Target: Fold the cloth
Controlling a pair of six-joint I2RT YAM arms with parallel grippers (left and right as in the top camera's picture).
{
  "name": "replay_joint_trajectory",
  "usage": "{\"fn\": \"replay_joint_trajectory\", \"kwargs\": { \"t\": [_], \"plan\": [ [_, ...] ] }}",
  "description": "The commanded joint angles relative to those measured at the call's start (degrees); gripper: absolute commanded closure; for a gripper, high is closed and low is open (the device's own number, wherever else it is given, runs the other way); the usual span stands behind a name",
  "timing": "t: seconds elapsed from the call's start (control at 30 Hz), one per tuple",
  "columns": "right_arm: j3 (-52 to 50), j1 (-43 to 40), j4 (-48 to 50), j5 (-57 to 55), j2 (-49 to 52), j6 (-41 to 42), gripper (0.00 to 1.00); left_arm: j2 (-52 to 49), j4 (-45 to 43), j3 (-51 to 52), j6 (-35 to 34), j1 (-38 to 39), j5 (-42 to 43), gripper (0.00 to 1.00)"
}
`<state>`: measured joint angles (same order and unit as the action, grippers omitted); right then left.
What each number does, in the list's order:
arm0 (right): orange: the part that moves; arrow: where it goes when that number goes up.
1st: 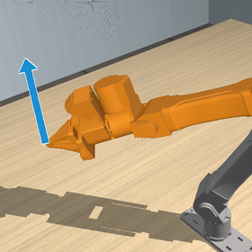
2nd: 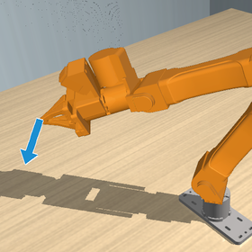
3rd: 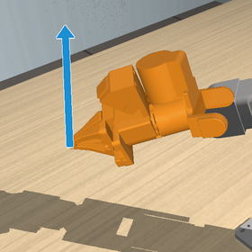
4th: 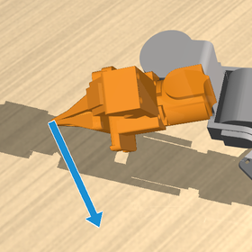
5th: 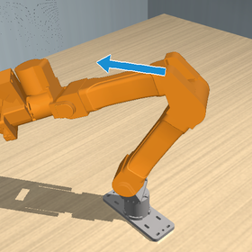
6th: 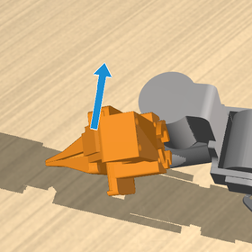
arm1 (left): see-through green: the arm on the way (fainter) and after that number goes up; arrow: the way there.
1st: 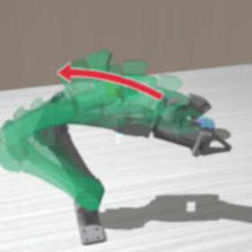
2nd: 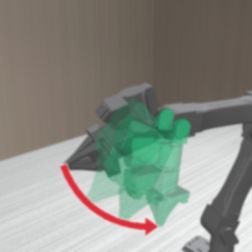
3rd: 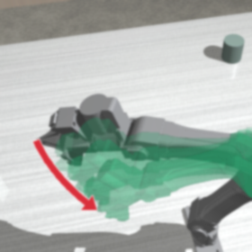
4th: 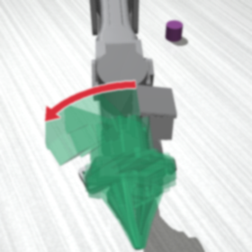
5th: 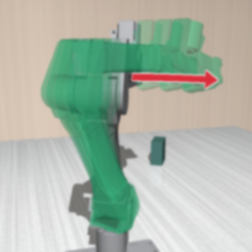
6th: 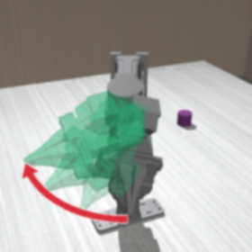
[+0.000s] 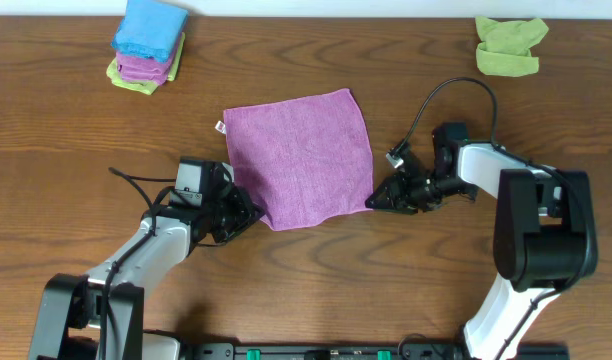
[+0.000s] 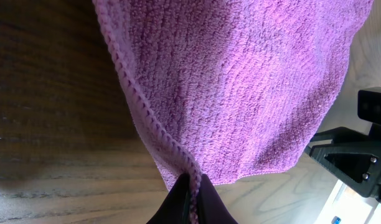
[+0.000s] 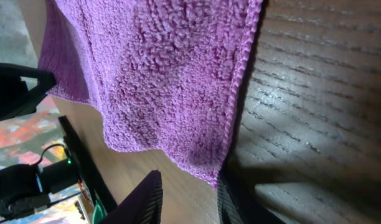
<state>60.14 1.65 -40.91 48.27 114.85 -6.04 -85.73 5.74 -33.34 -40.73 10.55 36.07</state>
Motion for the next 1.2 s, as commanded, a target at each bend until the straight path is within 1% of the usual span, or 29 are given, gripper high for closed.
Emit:
{"fn": "replay_joint_trajectory", "kwargs": {
  "t": [0.0,0.03,0.07,0.17,0.37,0.57,0.7,0.77,0.8,0.9,0.97,1.0,1.03,1.1,1.13,1.17],
  "plan": [
    [-0.96,0.31,1.14,-8.02,2.84,0.28,0.66,-0.39,-0.11,-1.07,-0.42,-0.04,0.81,0.94],
    [-0.96,0.31,1.07,-8.92,2.84,0.87,0.62,-0.39,-0.11,-1.07,-0.42,-0.04,0.79,0.94],
    [-0.96,0.31,0.74,-10.45,2.84,1.77,0.61,-0.39,-0.17,-1.07,-0.42,-0.04,0.79,0.94],
    [-0.96,0.31,0.24,-14.95,2.84,4.15,0.63,-0.39,-0.5,-1.07,-0.42,-0.04,0.76,0.94],
    [-0.94,1.07,1.51,-19.43,2.84,9.33,0.66,-0.39,-0.48,-1.07,-0.39,-0.04,0.59,0.94],
    [-0.87,3.89,3.74,-20.06,2.84,11.63,0.69,-0.39,-0.46,-1.07,-0.37,-0.04,0.57,0.94],
    [-0.79,5.62,3.89,-23.69,2.82,12.94,0.69,-0.39,-0.44,-1.07,0.04,-0.04,0.39,0.94],
    [-0.61,5.97,3.87,-24.06,2.82,13.33,0.74,-0.39,-0.44,-1.07,0.04,-0.04,0.33,0.94],
    [-0.52,5.99,3.82,-24.09,2.8,13.46,0.78,-0.39,-0.44,-1.07,0.04,-0.04,0.33,0.94],
    [-0.39,5.92,3.89,-24.52,2.8,14.38,0.81,-0.39,-0.44,-1.07,0.07,-0.04,-0.07,0.94],
    [-0.39,6.12,4.07,-25.62,2.8,14.84,0.81,-0.39,-0.44,-1.07,0.07,-0.04,-0.22,0.94],
    [-0.39,6.34,4.13,-25.81,2.8,14.82,0.83,-0.39,-0.44,-1.07,0.07,-0.04,-0.22,0.94],
    [-0.37,6.45,4.13,-25.77,2.8,14.82,0.83,-0.39,-0.42,-1.07,0.07,-0.04,-0.22,0.94],
    [-0.02,6.58,3.37,-25.38,2.8,14.75,0.75,-0.39,-0.42,-1.07,0.07,-0.04,-0.22,0.94],
    [0.39,6.58,2.27,-25.35,2.75,14.71,0.74,-0.39,-0.39,-1.07,0.07,-0.04,-0.17,0.94],
    [0.85,6.56,1.05,-25.35,2.64,13.99,0.7,-0.39,-0.39,-1.07,0.04,-0.04,0.02,0.94]
  ]
}}
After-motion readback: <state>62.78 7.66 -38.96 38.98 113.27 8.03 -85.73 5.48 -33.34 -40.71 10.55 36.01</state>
